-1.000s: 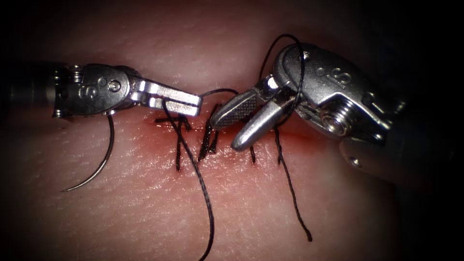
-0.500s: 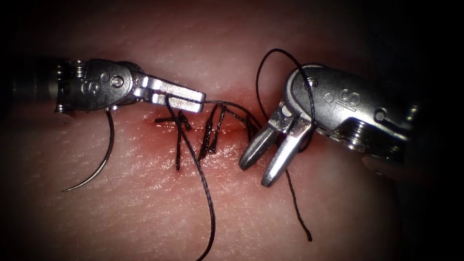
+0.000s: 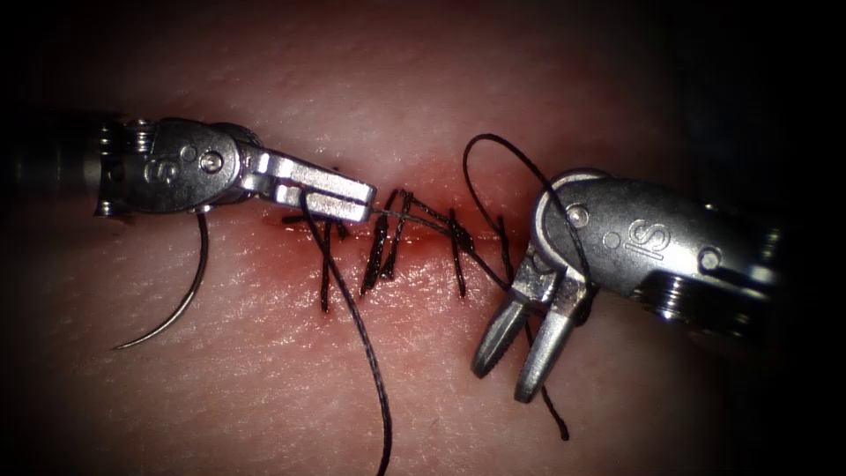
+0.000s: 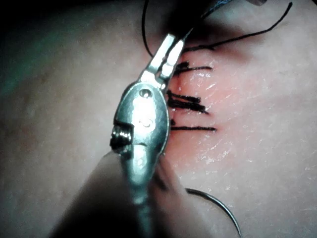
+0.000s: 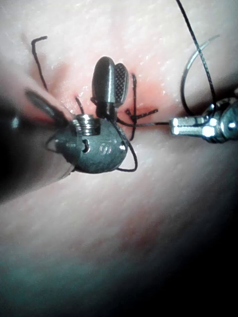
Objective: Wound Closure
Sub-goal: Wrap the suture once clockwise around the right gripper, then grab the suture tail with the right gripper
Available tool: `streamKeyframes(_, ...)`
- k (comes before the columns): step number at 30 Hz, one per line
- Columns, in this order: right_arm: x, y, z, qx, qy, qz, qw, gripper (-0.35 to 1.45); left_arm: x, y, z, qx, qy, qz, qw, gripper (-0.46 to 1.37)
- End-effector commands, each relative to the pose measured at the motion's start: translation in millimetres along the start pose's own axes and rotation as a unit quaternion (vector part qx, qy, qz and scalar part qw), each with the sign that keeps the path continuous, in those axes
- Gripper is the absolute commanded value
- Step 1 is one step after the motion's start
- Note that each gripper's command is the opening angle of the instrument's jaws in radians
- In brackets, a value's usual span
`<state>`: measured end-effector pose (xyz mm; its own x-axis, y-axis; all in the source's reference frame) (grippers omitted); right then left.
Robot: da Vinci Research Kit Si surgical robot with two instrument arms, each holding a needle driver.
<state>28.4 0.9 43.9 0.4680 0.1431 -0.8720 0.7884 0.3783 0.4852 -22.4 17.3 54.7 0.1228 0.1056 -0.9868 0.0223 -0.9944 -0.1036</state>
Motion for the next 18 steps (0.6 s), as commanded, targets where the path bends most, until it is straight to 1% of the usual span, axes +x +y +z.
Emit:
streamKeyframes(1,-0.1,-0.1,0.0,0.007,-0.012,0.005,1.0,0.36,-0.2,0.1,0.1,0.0,0.0,0.001,1.0,-0.35)
streamKeyframes(4,-0.5,-0.3,0.2,0.02,-0.035,0.009,0.999,0.46,-0.3,0.3,0.3,0.0,-0.001,0.002,1.0,-0.35)
streamKeyframes(5,-0.6,-0.4,0.2,0.019,-0.039,0.01,0.999,0.48,-0.3,0.4,0.3,0.0,-0.001,0.002,1.0,-0.35)
streamKeyframes(6,-0.7,-0.4,0.4,0.018,-0.048,0.011,0.999,0.56,-0.3,0.4,0.3,0.0,-0.001,0.002,1.0,-0.35)
streamKeyframes(7,-0.8,-0.3,0.4,0.018,-0.052,0.011,0.998,0.58,-0.3,0.4,0.3,0.0,-0.001,0.002,1.0,-0.35)
streamKeyframes(8,-0.9,-0.3,0.6,0.017,-0.061,0.012,0.998,0.64,-0.3,0.4,0.3,0.0,-0.001,0.002,1.0,-0.35)
streamKeyframes(11,-1.2,-0.3,0.9,0.015,-0.082,0.013,0.996,0.73,-0.3,0.4,0.4,0.001,0.0,0.002,1.0,-0.35)
streamKeyframes(16,-1.7,-0.5,1.5,0.014,-0.101,0.013,0.995,0.89,-0.3,0.5,0.2,0.001,0.0,0.005,1.0,-0.35)
streamKeyframes(18,-1.9,-0.7,1.6,0.013,-0.108,0.016,0.994,0.92,-0.3,0.6,0.2,0.001,0.0,0.006,1.0,-0.35)
